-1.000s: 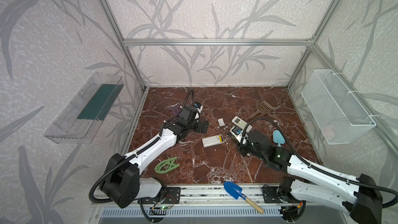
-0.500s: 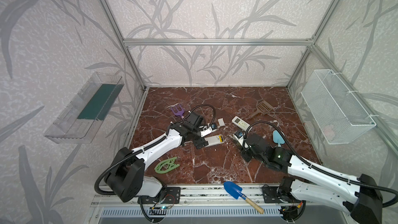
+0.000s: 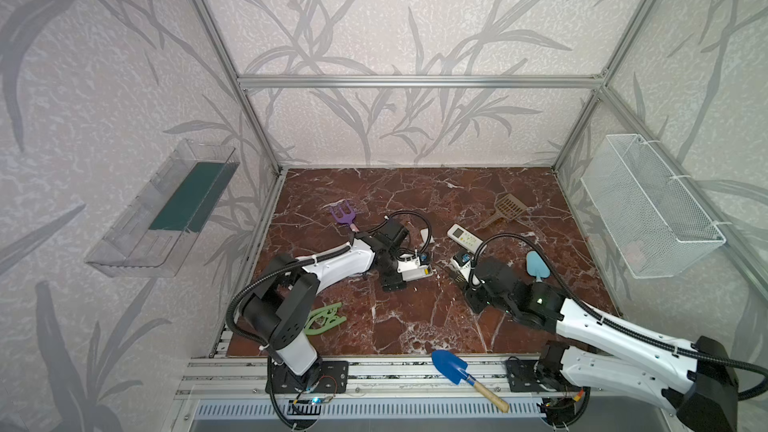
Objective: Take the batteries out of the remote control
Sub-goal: 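Grasp the opened white remote body with the left gripper, battery end farthest, then lower the screwdriver tip to the battery compartment with the right gripper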
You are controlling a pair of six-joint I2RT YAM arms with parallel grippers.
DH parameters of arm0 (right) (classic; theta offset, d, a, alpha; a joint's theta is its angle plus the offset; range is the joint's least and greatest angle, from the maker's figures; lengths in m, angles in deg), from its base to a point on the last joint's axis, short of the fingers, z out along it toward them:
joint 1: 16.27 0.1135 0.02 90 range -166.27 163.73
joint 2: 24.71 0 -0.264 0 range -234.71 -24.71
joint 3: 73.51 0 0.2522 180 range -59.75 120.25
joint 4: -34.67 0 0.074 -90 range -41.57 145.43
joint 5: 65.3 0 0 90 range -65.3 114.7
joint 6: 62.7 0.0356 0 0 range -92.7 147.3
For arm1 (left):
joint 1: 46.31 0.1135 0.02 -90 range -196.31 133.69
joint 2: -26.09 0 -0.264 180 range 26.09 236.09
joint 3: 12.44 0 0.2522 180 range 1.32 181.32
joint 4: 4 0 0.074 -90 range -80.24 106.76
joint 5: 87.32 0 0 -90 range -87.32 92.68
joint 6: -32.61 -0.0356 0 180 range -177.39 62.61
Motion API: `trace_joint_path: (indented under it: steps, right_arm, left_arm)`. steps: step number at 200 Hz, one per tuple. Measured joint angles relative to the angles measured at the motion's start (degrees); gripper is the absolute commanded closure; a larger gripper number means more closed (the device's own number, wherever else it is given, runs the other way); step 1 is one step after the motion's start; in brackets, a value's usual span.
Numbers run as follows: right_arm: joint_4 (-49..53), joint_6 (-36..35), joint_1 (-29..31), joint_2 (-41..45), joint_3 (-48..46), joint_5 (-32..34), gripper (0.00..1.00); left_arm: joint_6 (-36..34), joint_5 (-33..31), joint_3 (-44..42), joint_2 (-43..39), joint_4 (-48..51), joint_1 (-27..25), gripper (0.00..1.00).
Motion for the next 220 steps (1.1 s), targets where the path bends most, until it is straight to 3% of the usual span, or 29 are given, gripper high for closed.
trace_joint_path:
  steps: [49, 220]
  right_arm:
    - [-0.28, 0.61, 0.04, -0.02, -0.13, -0.61, 1.00]
    - [-2.89, 0.35, 0.04, 4.42, -4.00, -2.25, 1.00]
  left_arm:
    - [3.19, -1.07, 5.64, 5.46, 1.44, -0.11, 0.26]
    - [27.21, -5.97, 7.87, 8.90, 1.99, -4.11, 0.29]
